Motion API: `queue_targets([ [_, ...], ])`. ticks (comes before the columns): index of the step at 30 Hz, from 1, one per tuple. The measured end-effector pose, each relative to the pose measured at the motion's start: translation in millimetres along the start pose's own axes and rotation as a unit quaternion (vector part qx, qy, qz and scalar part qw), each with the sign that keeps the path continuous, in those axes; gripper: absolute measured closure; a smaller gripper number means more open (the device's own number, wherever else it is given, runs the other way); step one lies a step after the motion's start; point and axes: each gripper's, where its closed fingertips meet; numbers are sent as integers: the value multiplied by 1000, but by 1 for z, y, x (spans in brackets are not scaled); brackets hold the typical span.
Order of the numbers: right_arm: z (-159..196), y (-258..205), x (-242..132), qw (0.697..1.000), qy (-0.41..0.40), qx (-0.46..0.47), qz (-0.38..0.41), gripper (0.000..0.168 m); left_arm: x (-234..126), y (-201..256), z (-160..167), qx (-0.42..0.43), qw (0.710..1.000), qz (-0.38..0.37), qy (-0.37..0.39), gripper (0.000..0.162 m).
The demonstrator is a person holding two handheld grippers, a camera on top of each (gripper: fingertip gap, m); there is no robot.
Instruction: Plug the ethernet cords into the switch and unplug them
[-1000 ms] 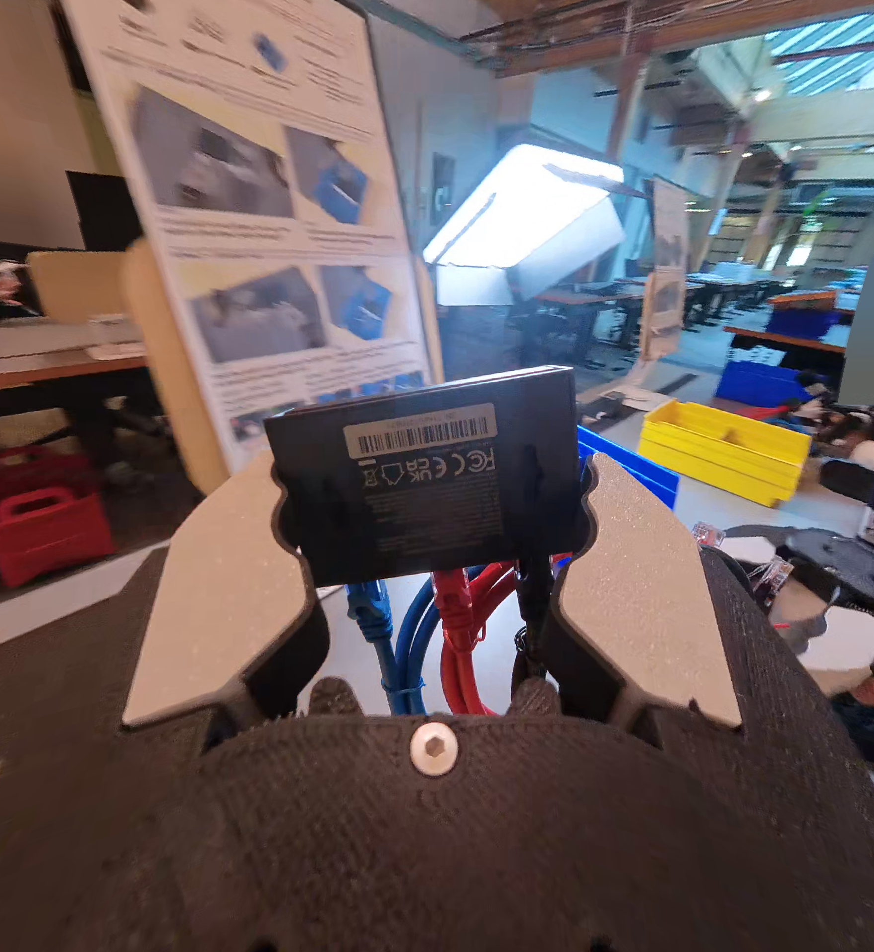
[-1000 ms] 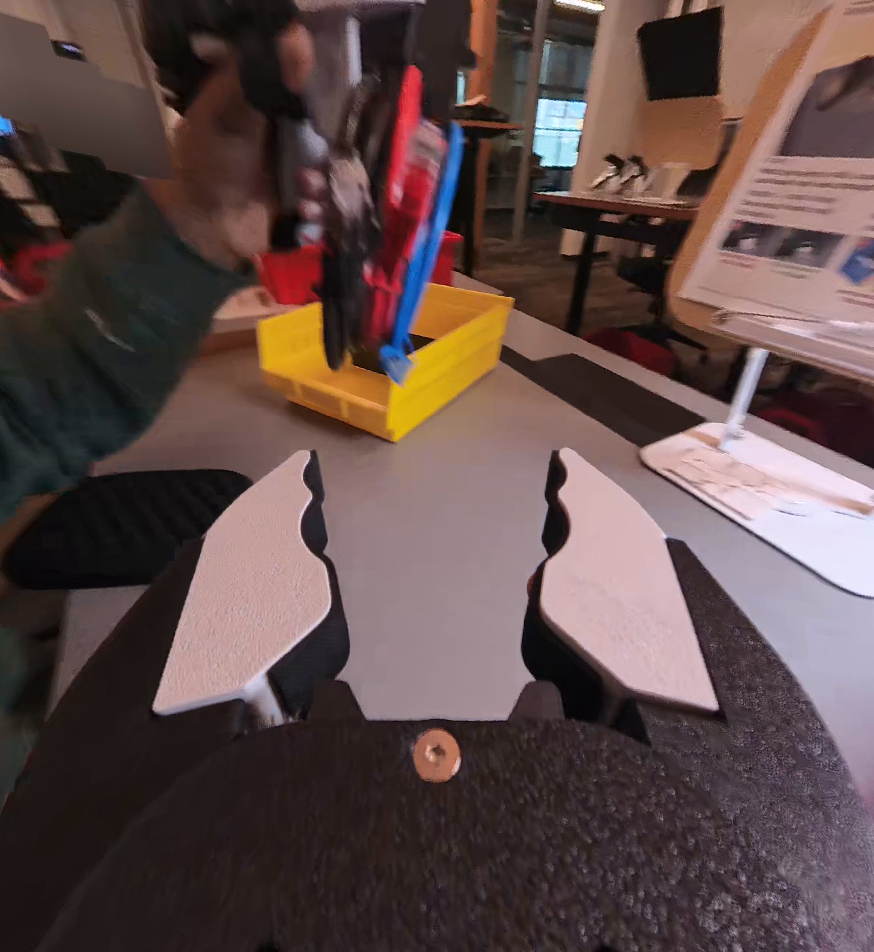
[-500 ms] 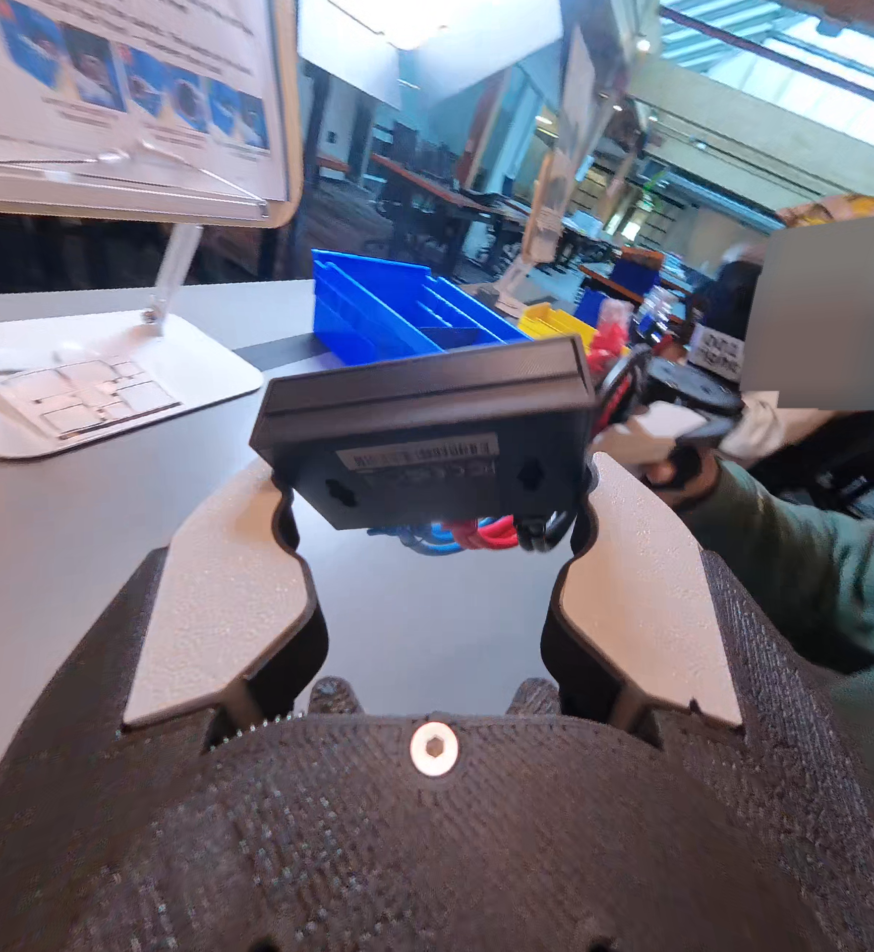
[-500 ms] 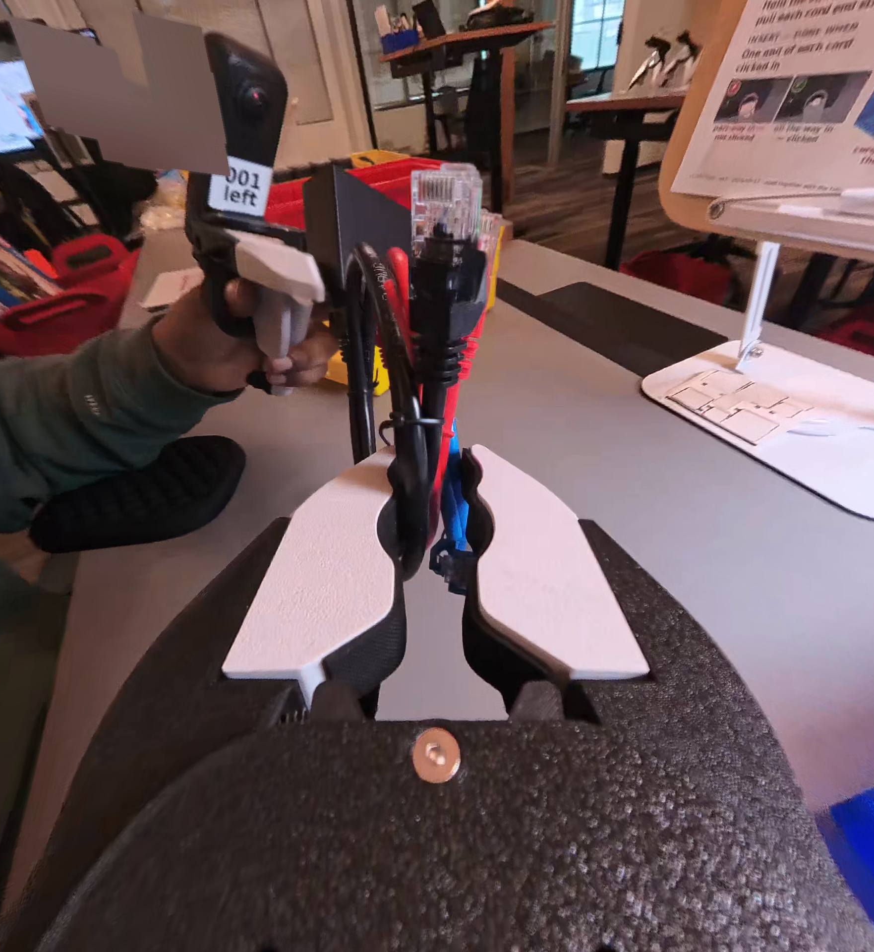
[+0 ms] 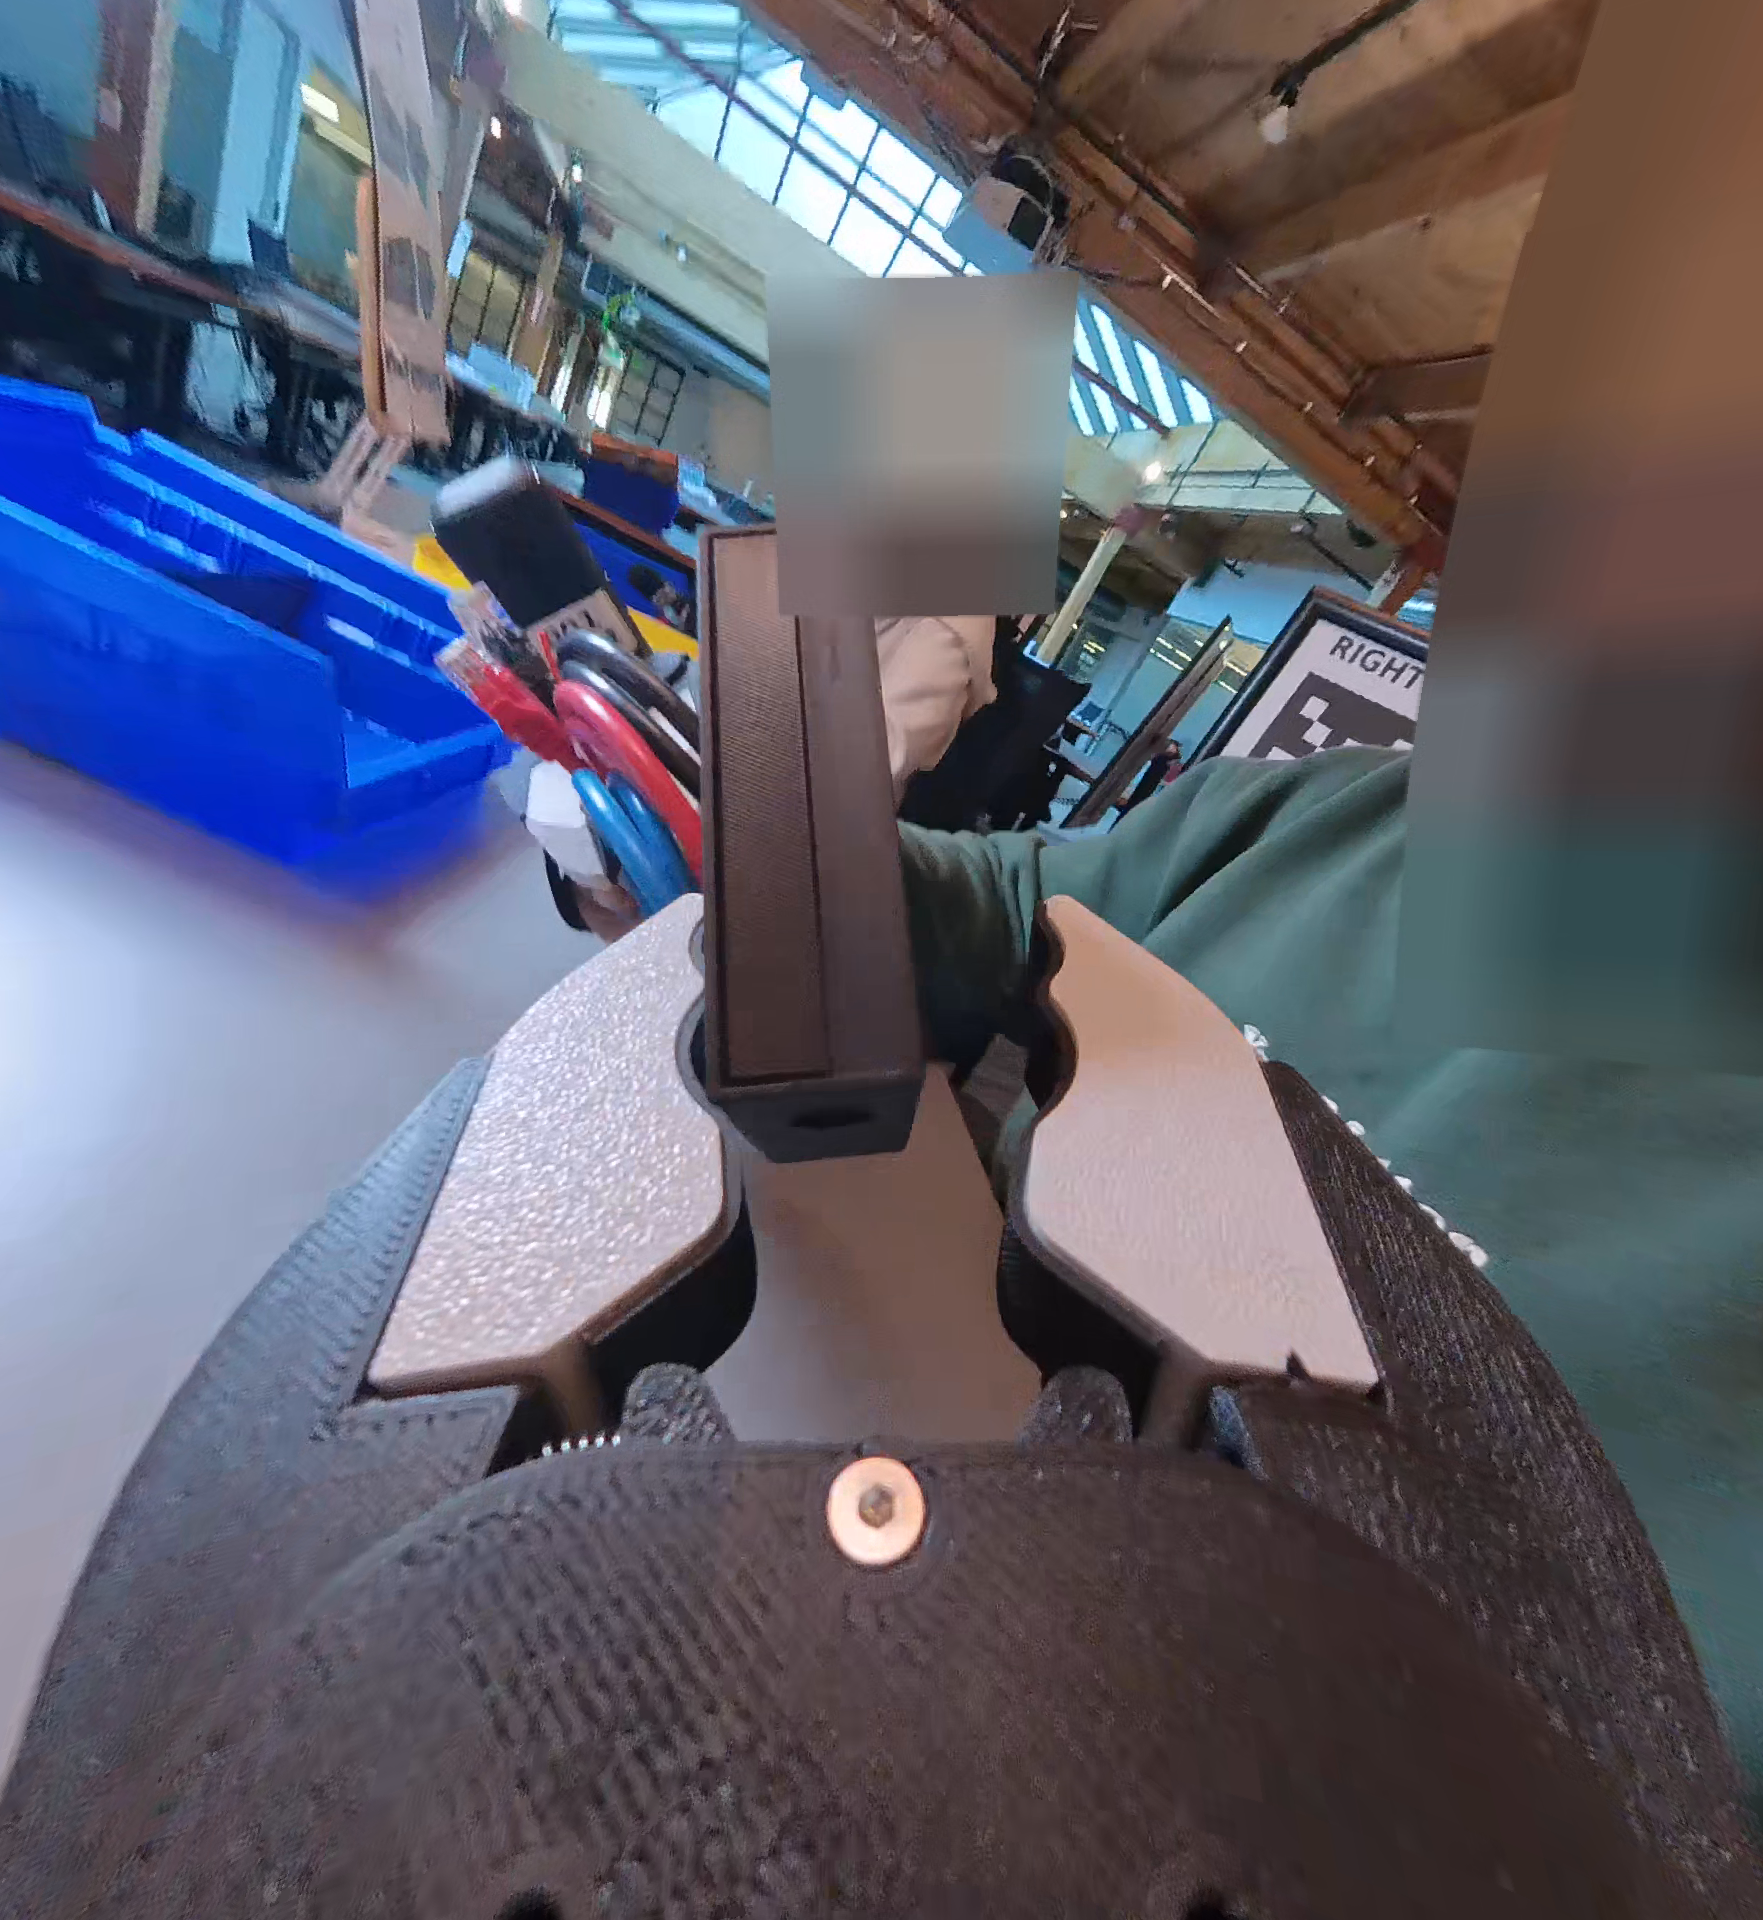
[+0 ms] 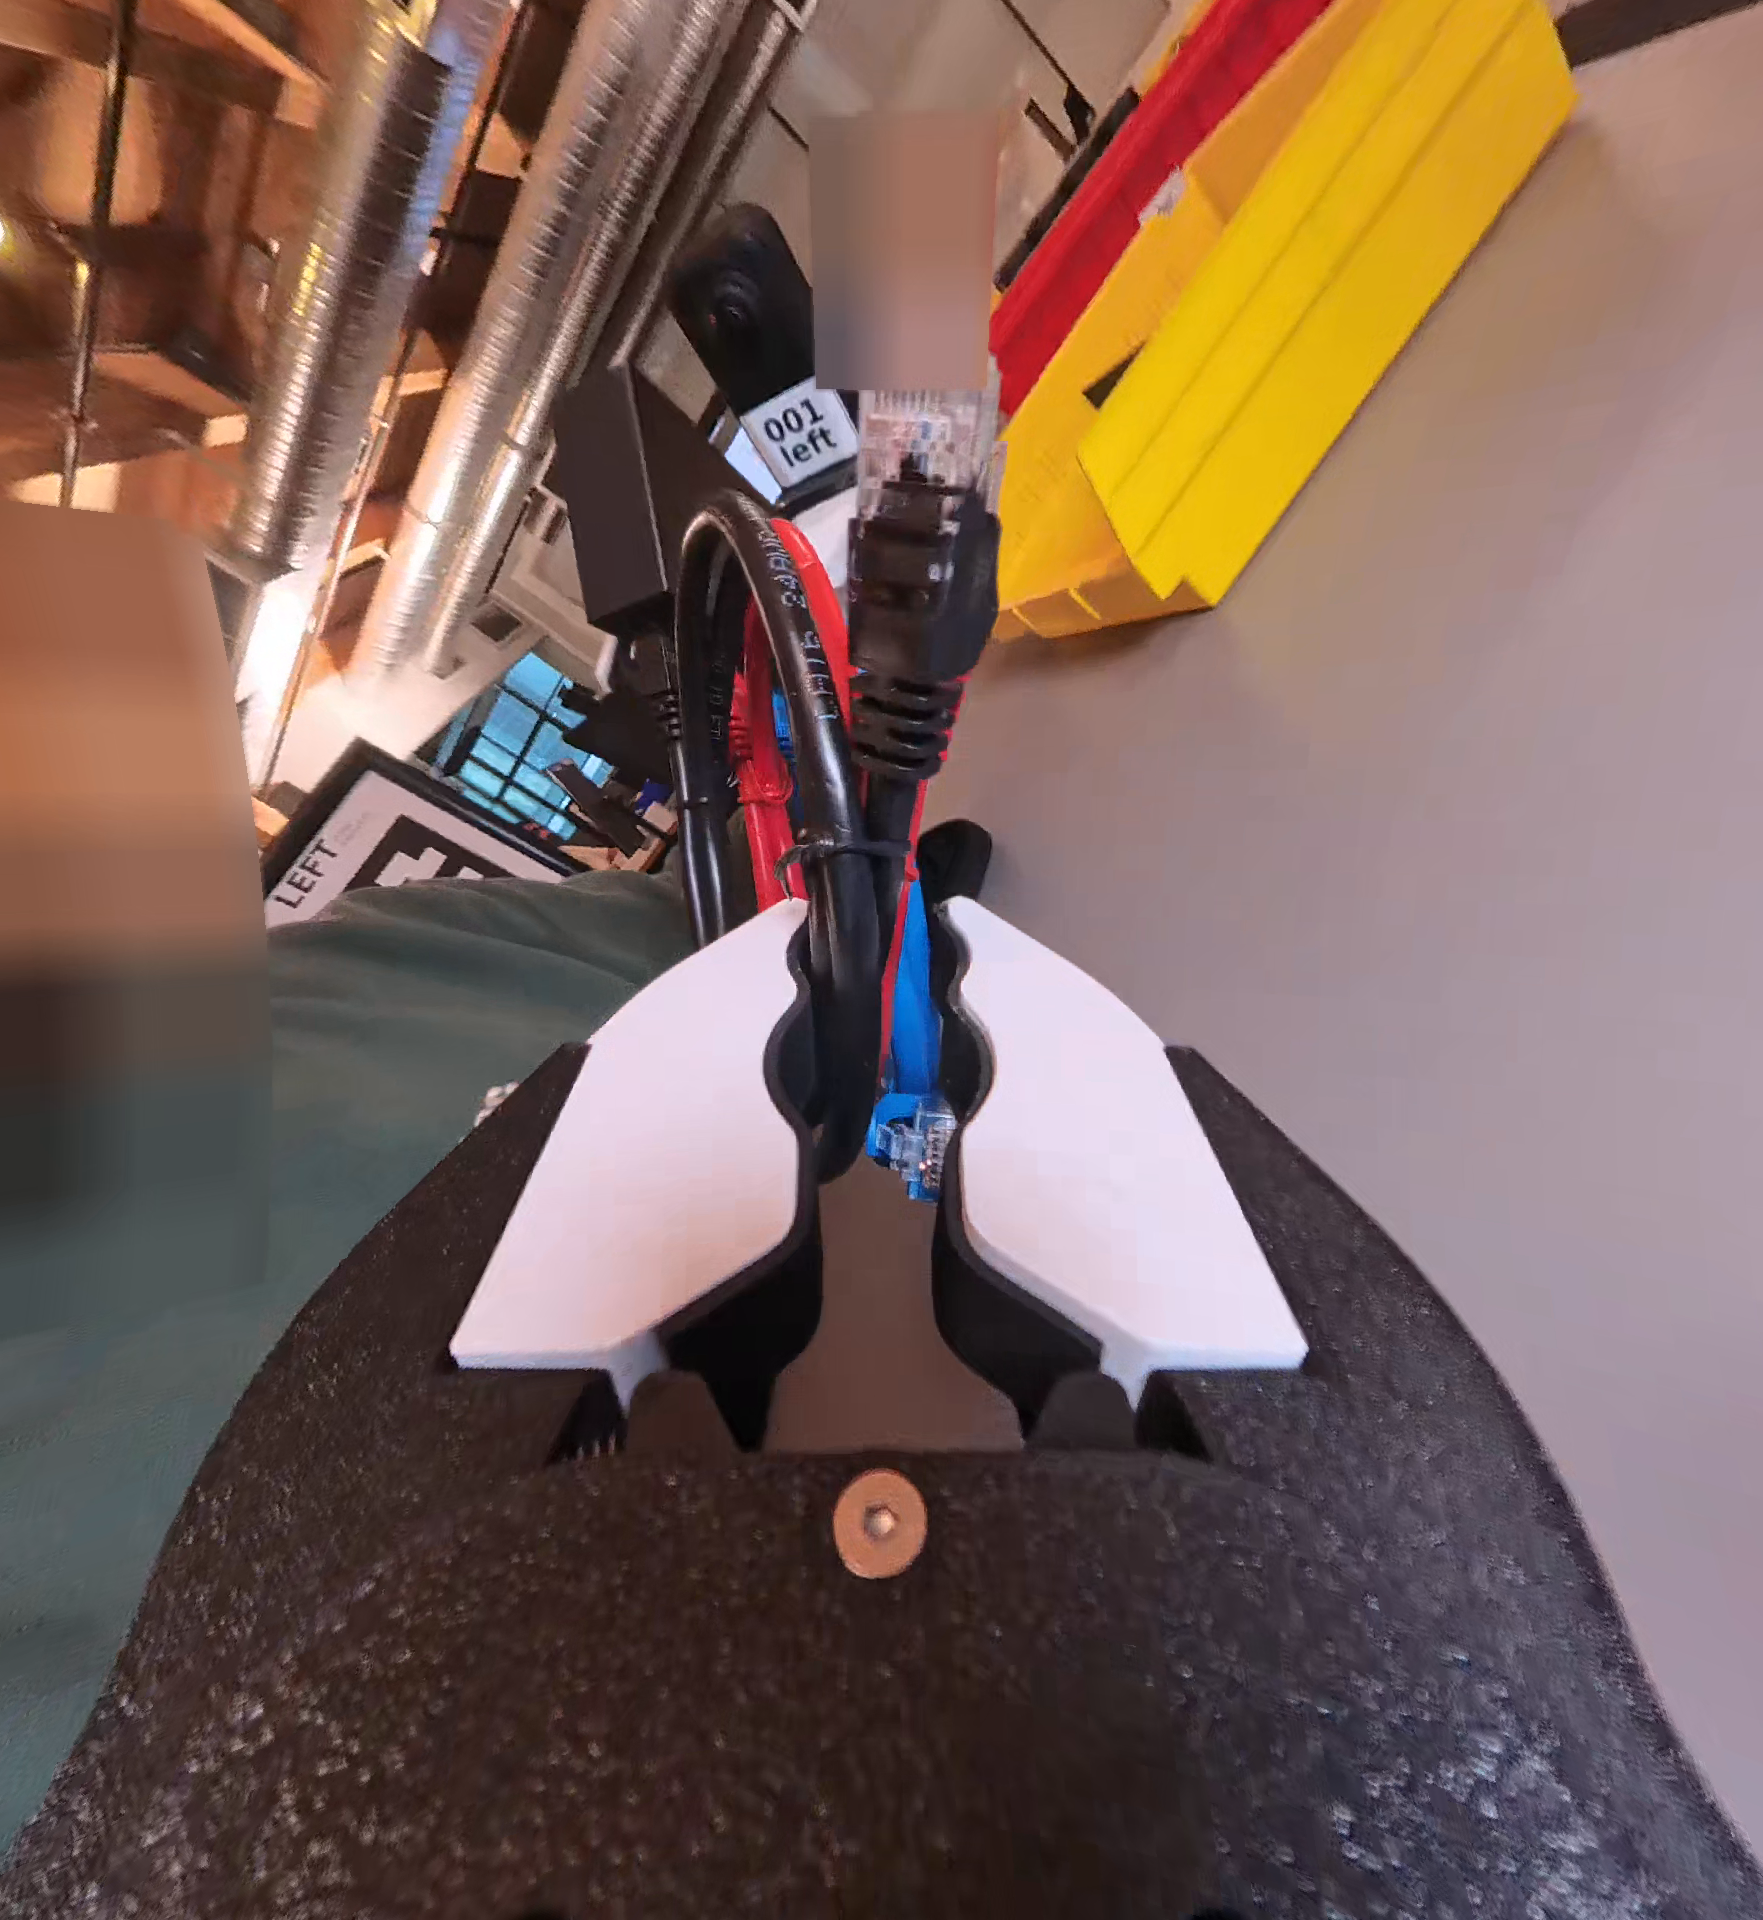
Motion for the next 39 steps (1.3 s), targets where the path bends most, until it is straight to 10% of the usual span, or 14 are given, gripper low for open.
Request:
queue_targets([
  [5,22,14,-5,997,-62,41,-10,149,0,3,52,9,989,24,-142,101],
  [13,28,43,-2,996,-60,56,47,146,18,-32,77,-83,983,-29,-159,131],
  [21,-49,25,-56,926,48,-235,293,113,18,-53,51,-205,978,-23,-21,131],
  [31,14,-9,30,941,-152,-253,163,138,41,-47,52,-126,988,-77,-40,131],
  [39,29,-5,48,937,-166,-268,148,151,44,-40,57,-64,990,-104,-71,132],
])
Point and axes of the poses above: each gripper's, where its closed fingertips meet, x out along the fingers, z out of its underside, y = z × x across the jaws, and after that the axes turned 1 degree about -x, right-handed
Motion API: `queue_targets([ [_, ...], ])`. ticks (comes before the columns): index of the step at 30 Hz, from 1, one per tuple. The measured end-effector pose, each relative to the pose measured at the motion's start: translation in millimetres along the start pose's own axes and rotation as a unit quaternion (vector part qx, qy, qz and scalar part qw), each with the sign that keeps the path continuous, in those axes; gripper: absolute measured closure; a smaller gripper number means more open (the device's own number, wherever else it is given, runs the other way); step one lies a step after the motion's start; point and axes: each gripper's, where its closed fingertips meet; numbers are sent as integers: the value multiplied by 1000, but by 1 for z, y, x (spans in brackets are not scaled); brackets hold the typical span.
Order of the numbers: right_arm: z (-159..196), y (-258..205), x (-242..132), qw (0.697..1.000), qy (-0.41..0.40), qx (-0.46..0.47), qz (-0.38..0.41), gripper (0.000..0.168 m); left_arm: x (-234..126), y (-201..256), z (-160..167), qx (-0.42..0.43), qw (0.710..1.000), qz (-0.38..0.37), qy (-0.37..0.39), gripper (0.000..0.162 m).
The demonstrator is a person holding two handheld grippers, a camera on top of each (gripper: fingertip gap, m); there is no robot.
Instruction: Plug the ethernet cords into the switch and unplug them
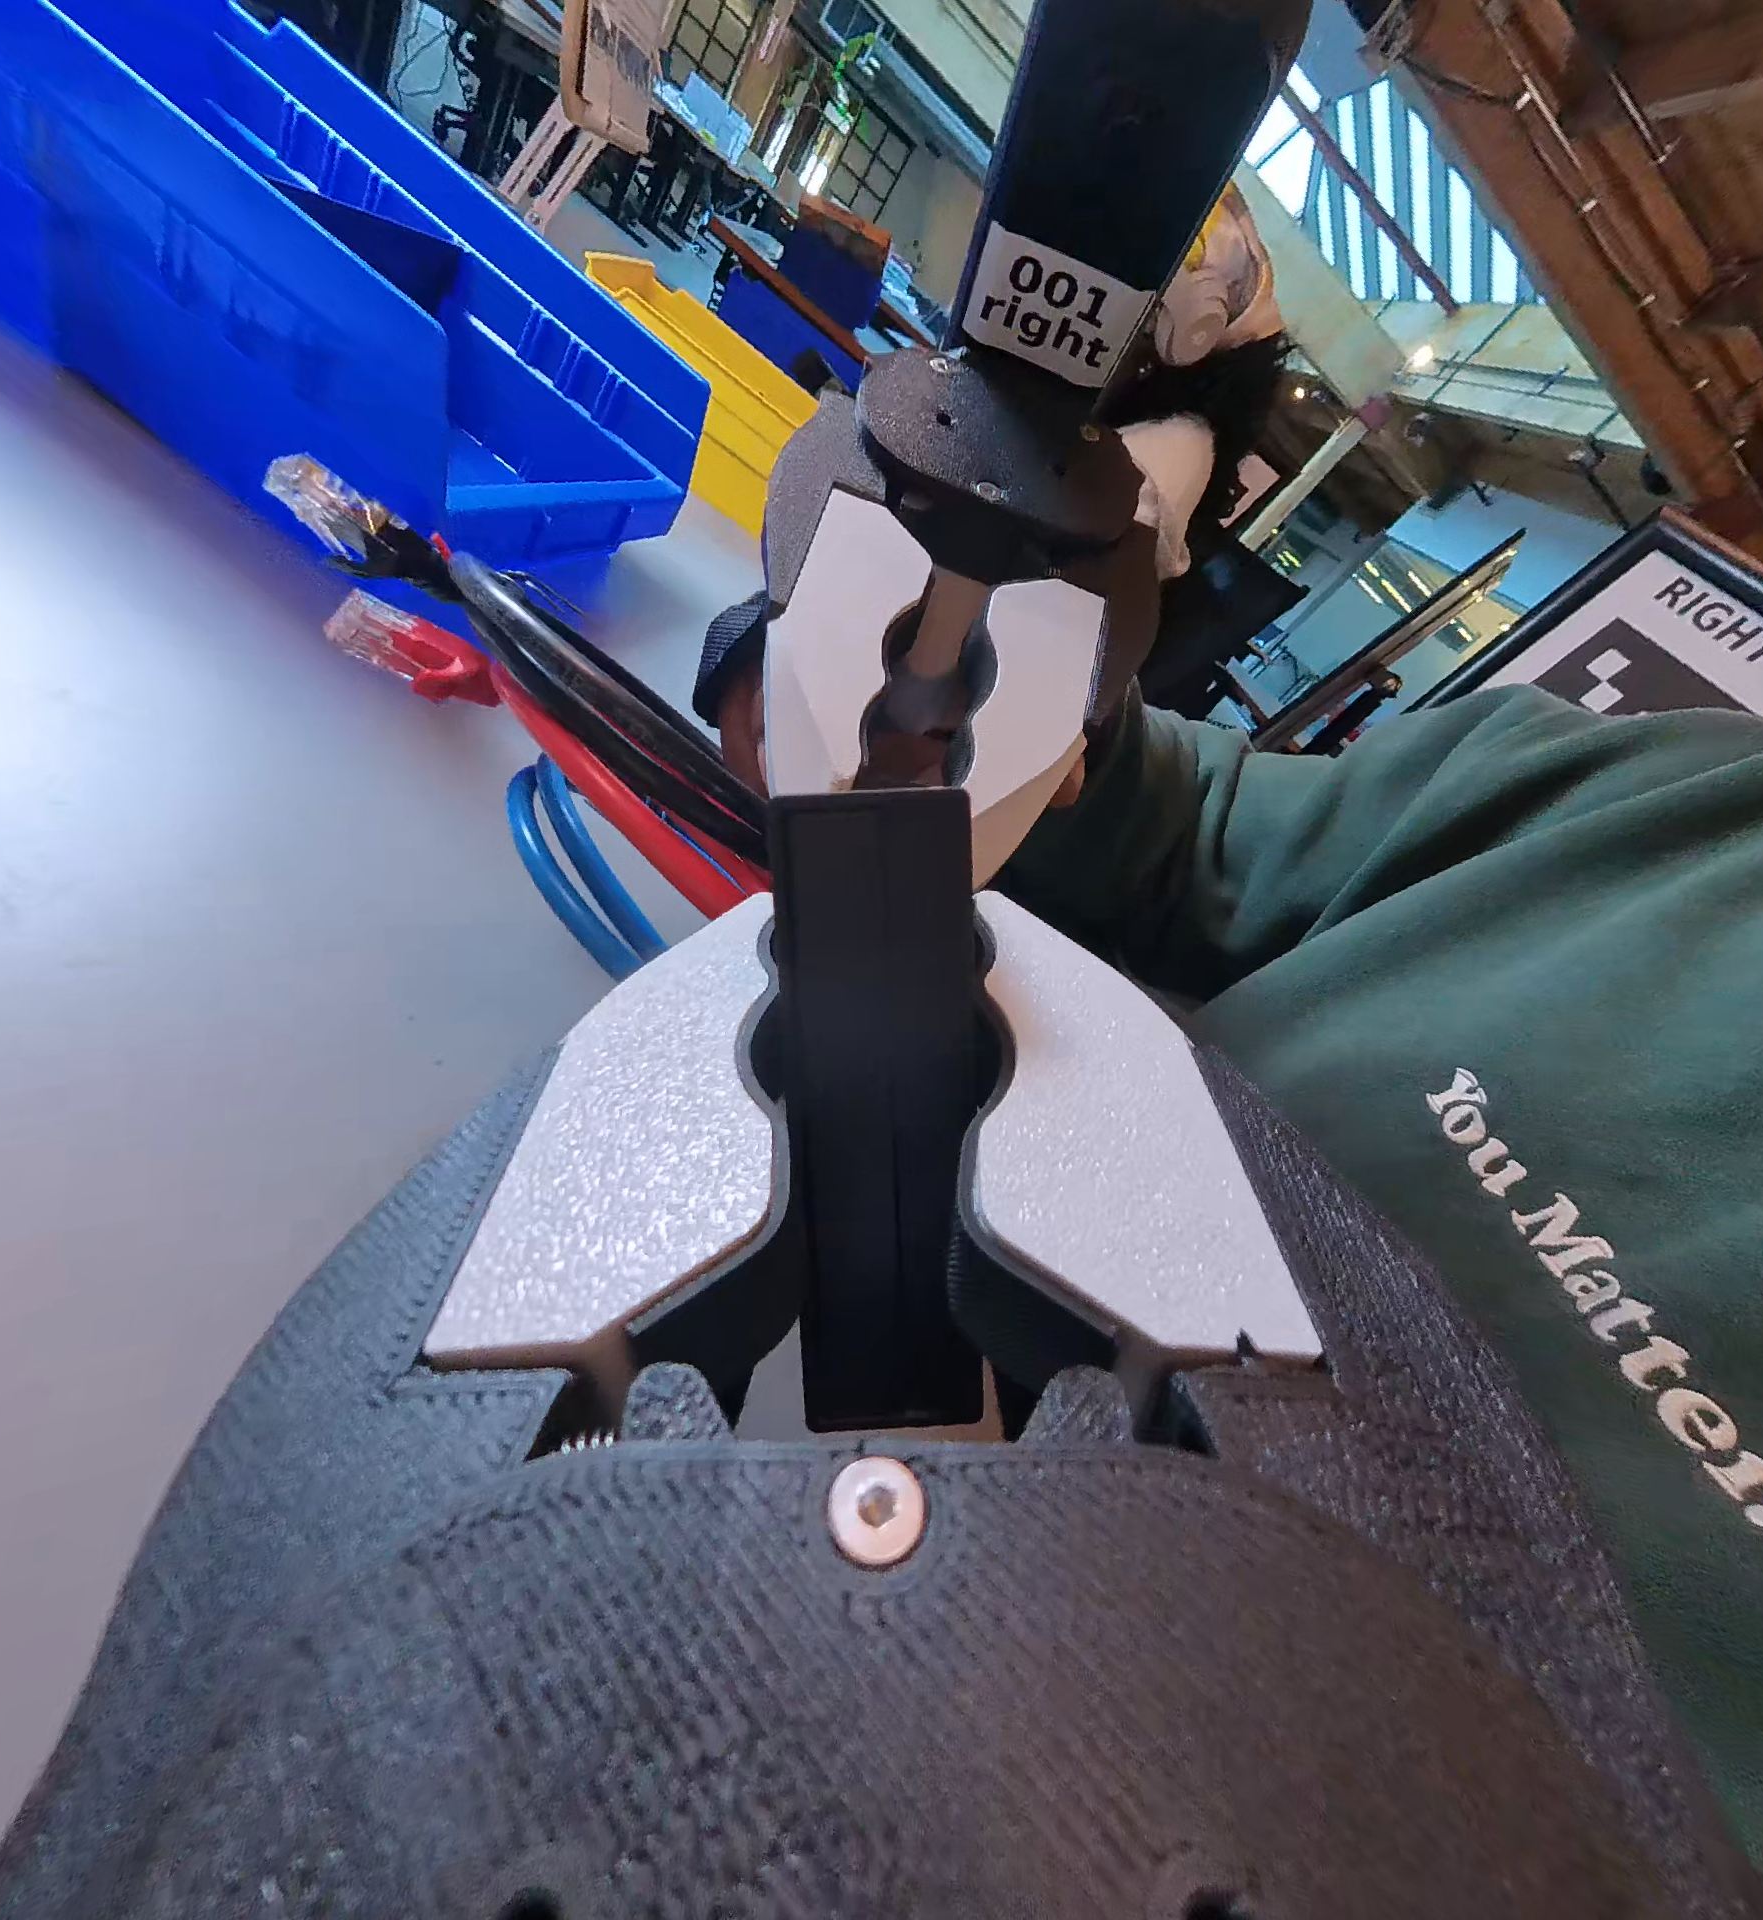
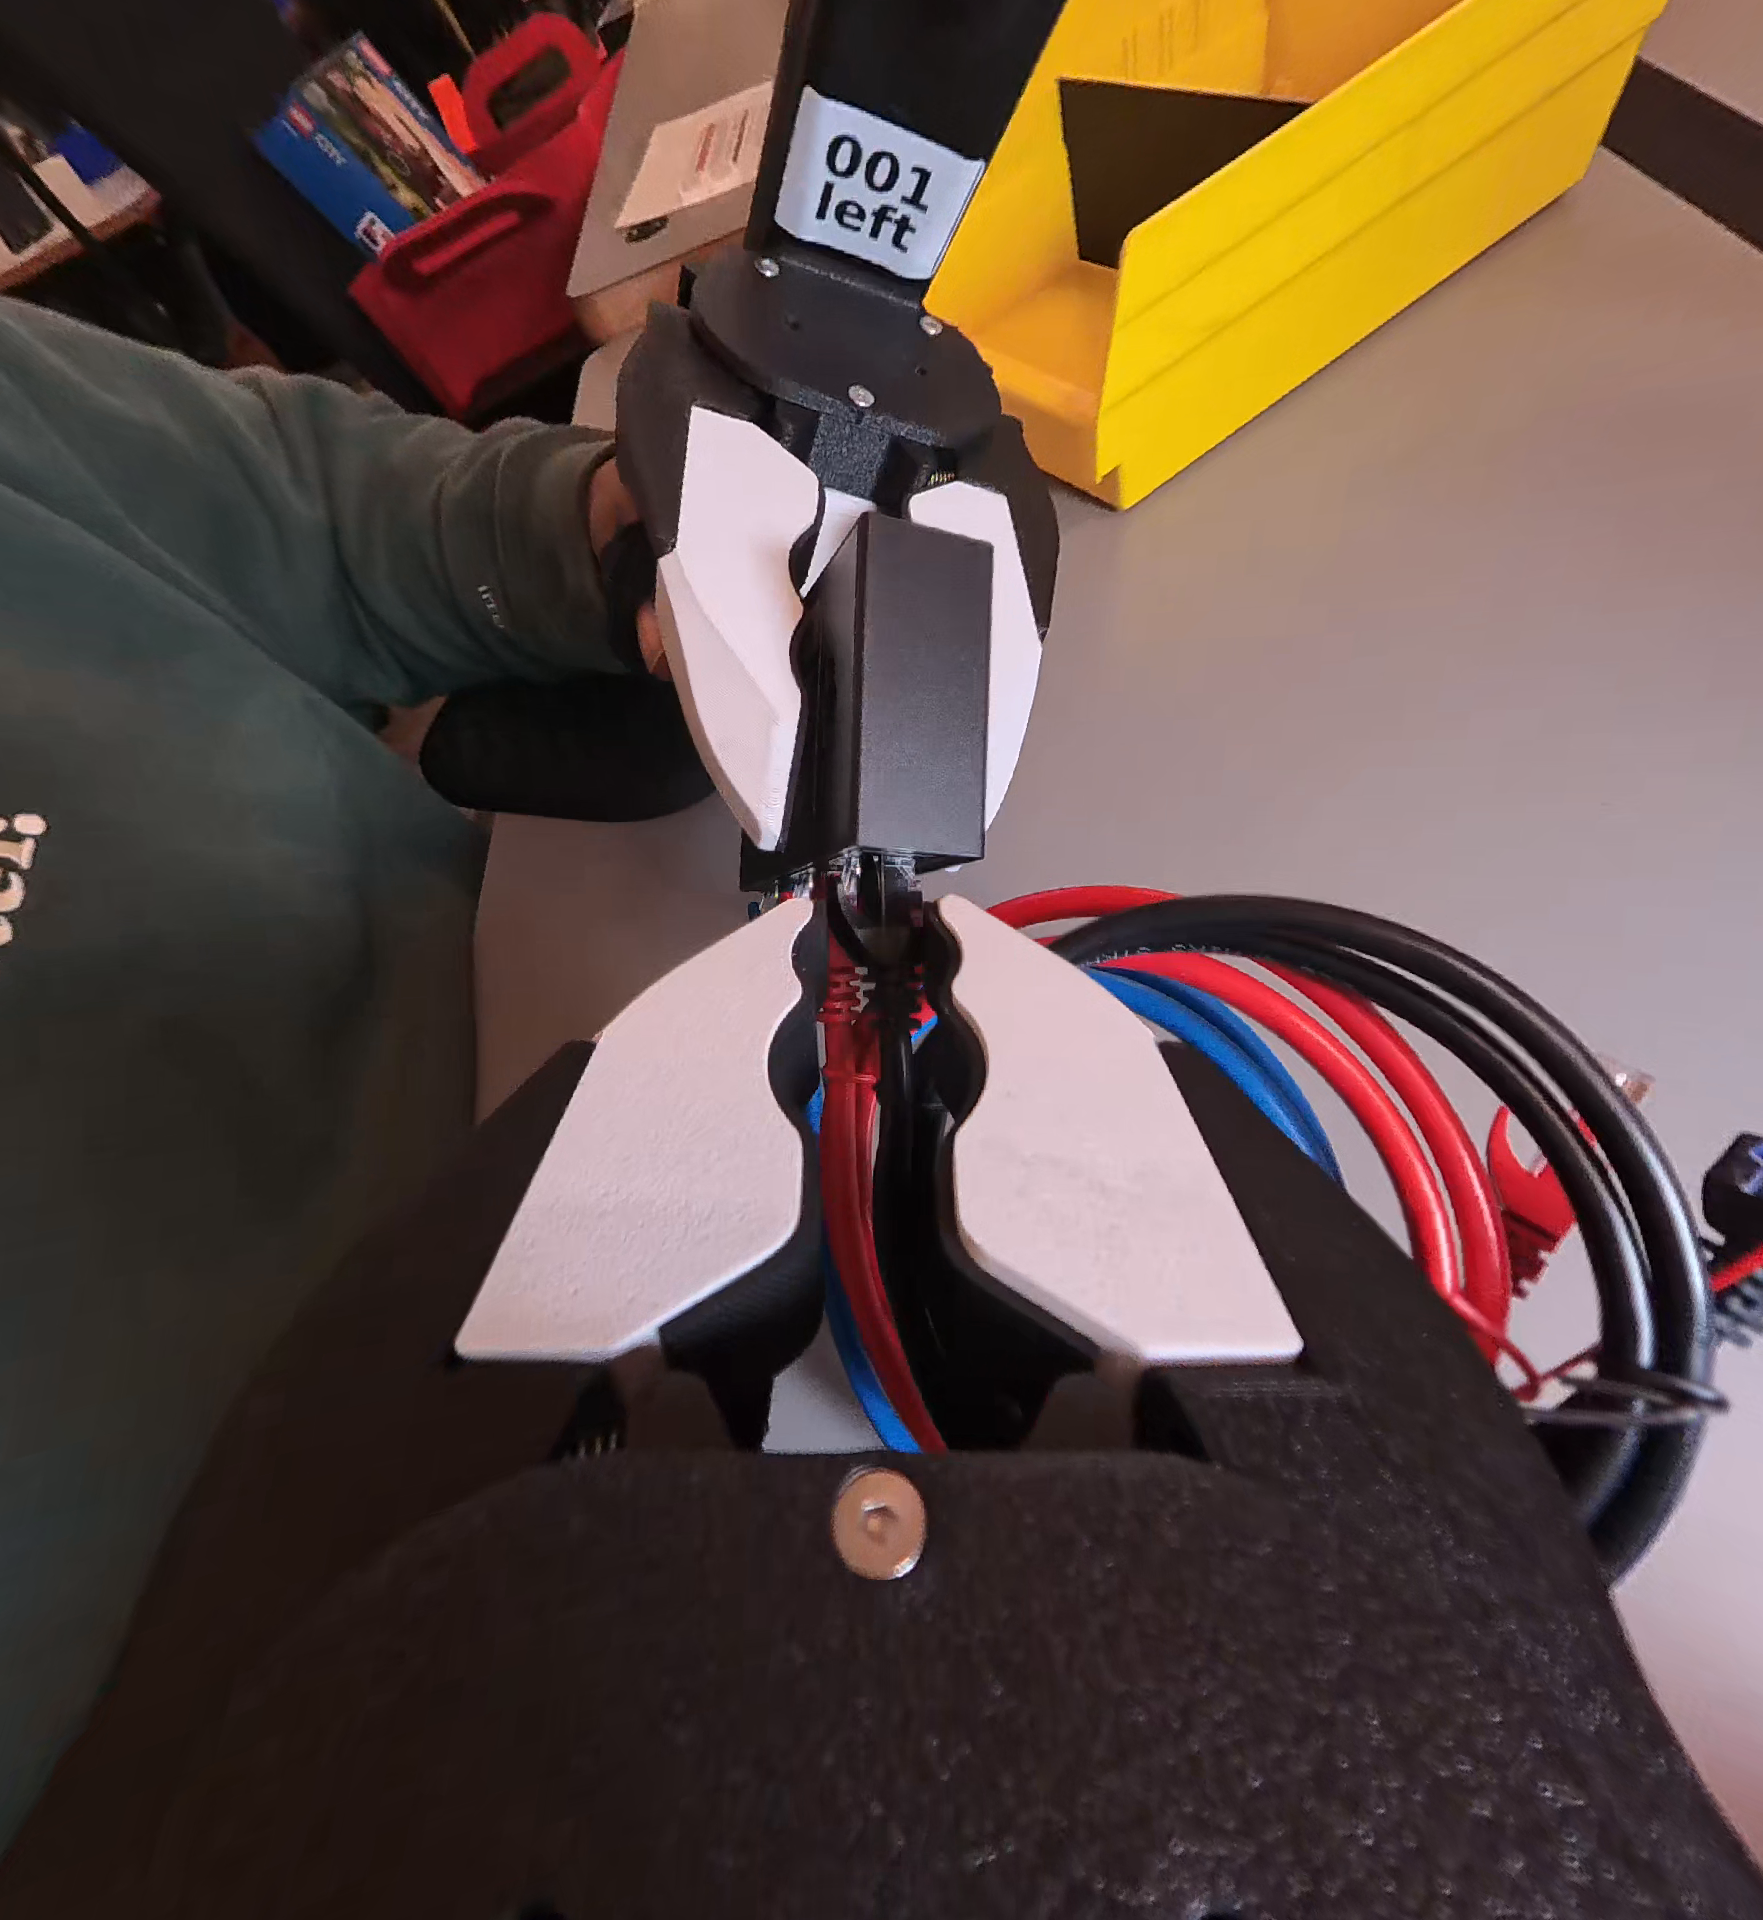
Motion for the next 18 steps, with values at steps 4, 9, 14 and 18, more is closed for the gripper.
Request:
queue_targets([
  [4,-1,-5,1,999,24,19,-43,152,-1,3,2,0,1000,12,-7,131],
  [9,-4,-7,1,995,46,49,-75,153,-2,5,1,4,1000,14,-6,131],
  [14,-6,-4,2,995,46,68,-53,153,-3,3,-1,-4,1000,12,3,131],
  [18,-2,0,3,997,23,69,-22,154,-1,-1,1,24,1000,-18,-6,131],
])
Point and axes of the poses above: each gripper's, where its closed fingertips meet, x out along the fingers, z out of its underside, y = z × x across the jaws, and after that the axes turned 1 degree about -x, right-handed
